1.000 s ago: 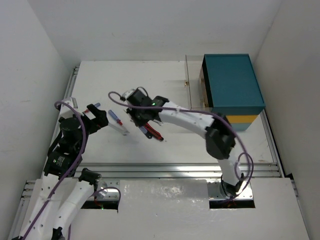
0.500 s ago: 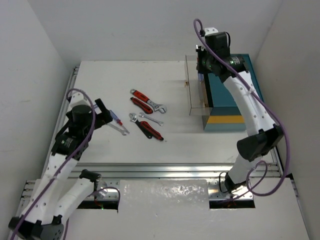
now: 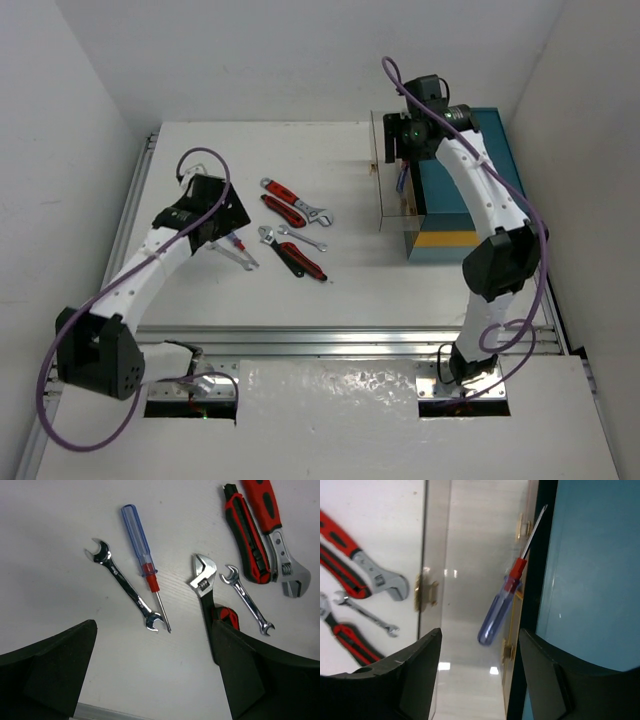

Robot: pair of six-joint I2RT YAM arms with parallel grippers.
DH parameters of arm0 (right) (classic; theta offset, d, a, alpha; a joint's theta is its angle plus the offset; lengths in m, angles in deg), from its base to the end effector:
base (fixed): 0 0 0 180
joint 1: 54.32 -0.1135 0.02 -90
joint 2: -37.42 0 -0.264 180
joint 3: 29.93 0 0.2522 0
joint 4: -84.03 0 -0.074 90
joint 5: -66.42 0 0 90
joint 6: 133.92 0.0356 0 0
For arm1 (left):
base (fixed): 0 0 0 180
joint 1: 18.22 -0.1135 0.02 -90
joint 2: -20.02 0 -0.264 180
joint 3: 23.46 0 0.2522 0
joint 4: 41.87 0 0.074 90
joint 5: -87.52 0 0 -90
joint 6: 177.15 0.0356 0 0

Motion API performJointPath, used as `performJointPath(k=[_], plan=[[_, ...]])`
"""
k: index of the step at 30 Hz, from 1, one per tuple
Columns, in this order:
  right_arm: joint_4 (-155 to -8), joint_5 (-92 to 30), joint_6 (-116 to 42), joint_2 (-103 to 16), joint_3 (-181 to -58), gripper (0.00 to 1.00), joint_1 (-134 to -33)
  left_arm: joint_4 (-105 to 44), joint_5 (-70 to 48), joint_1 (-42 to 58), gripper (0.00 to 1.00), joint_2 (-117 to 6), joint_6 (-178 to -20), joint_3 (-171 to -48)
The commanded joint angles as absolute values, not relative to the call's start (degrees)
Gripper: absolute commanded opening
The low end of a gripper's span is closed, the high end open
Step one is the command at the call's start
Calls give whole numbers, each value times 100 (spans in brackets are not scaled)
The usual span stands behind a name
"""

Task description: Sort the tools into containers

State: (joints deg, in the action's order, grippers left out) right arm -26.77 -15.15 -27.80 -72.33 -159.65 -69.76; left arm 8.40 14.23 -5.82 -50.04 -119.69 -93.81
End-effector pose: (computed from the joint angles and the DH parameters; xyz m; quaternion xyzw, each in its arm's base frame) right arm 0.4039 0.1061 0.3654 0.0311 0.9347 0.0282 0.3530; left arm 0.2480 -0.0440 0.2802 -0.2115 0.9066 -0.0032 0.3650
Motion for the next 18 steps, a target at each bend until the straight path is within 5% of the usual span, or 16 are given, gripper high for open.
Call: performJointPath(k=[1,8,15,18], plan=[[-2727,-1768,-2626,-6332,-16007,64,-7101,450,1710,-600,95,-5519,-12371,-9671],[-3571,-2769,-2599,-4328,-13453,64,-7751,195,1623,-916,74,-7258,-12810,-10154],[-3817,-3034,-2582,-3360,-12394,64,-8156,38,1685,-1066,65,-8333,-13110,-10340],[-3835,-3113,-2564,-3166,-12306,64,-8217,-218,1527,-1066,52,-8667,-13101,-10304]])
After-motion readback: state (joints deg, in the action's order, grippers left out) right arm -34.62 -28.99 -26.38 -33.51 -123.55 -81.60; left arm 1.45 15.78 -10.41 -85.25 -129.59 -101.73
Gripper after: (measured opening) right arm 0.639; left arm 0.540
